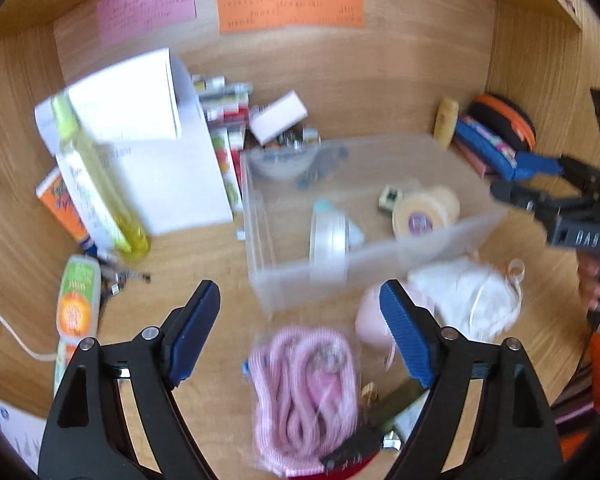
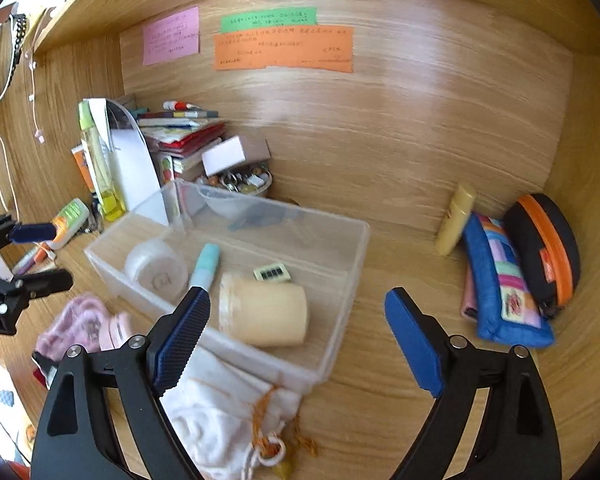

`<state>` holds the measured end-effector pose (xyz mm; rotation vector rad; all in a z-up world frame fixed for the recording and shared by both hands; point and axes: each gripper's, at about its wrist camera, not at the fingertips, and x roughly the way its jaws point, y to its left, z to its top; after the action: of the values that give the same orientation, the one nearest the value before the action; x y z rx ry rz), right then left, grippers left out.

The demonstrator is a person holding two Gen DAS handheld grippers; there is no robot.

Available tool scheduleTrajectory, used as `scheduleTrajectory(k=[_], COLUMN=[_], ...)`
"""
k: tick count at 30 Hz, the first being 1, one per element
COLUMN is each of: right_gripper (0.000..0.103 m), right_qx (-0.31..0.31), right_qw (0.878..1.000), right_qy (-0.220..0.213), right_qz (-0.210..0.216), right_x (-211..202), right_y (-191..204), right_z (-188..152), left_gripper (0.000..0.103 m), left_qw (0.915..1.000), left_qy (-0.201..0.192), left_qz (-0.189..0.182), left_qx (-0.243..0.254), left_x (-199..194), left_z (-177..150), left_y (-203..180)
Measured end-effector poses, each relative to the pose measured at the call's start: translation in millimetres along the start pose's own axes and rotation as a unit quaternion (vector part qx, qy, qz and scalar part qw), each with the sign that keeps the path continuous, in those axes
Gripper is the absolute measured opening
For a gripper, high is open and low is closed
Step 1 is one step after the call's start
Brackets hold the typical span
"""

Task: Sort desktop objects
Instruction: 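Grasp the dark green glass bottle with the left tool while the right tool grasps the pink round speaker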

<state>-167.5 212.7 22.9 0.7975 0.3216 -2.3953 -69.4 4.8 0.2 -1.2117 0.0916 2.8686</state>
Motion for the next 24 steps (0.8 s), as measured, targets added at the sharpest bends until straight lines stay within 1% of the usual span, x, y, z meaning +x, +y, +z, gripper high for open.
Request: scheduleTrajectory(k=[4,8,9,13,16,17,19,24], right_gripper=[0.088,0.088,0.088,0.088,0.088,0.088,0.088,0.088], right_qx=[-0.004,-0.004,-0.004,0.006,0.006,0.004,0.000,-0.010], right_qw=[1.000,0.999,0.999,0.999,0.999,0.999,0.999,0.999], right_qy=[0.005,0.012,0.015,0.030,0.040,0.040,0.040,0.037], right_qz=[-0.023,-0.040,-0.041,-0.033,-0.015,-0.011,-0.002,0.007], right_x=[-8,-13,-13,-12,-8,-7,-7,-11], right_y=[-1,-2,-2,-2,3,5,13,27], right_z=[-14,-27,-30,-41,-41,-41,-41,-42], left_gripper=[0.082,0.082,0.082,0.082,0.083,0.085,0.091,0.091], left_qw=[0.9998,0.9994,0.9992,0.9990,0.9986,0.9984,0.9980,0.9940], left_qy=[0.019,0.034,0.038,0.039,0.038,0.038,0.041,0.054], left_qz=[-0.011,-0.007,-0.011,-0.021,-0.037,-0.042,-0.047,-0.059], left_qx=[-0.005,-0.004,-0.006,-0.006,-0.002,0.002,0.015,0.074], left_x=[-1,-4,-6,-17,-24,-25,-25,-20], left_z=[-20,-35,-38,-46,-51,-52,-53,-58], left_y=[0,1,2,2,-1,-3,-9,-35])
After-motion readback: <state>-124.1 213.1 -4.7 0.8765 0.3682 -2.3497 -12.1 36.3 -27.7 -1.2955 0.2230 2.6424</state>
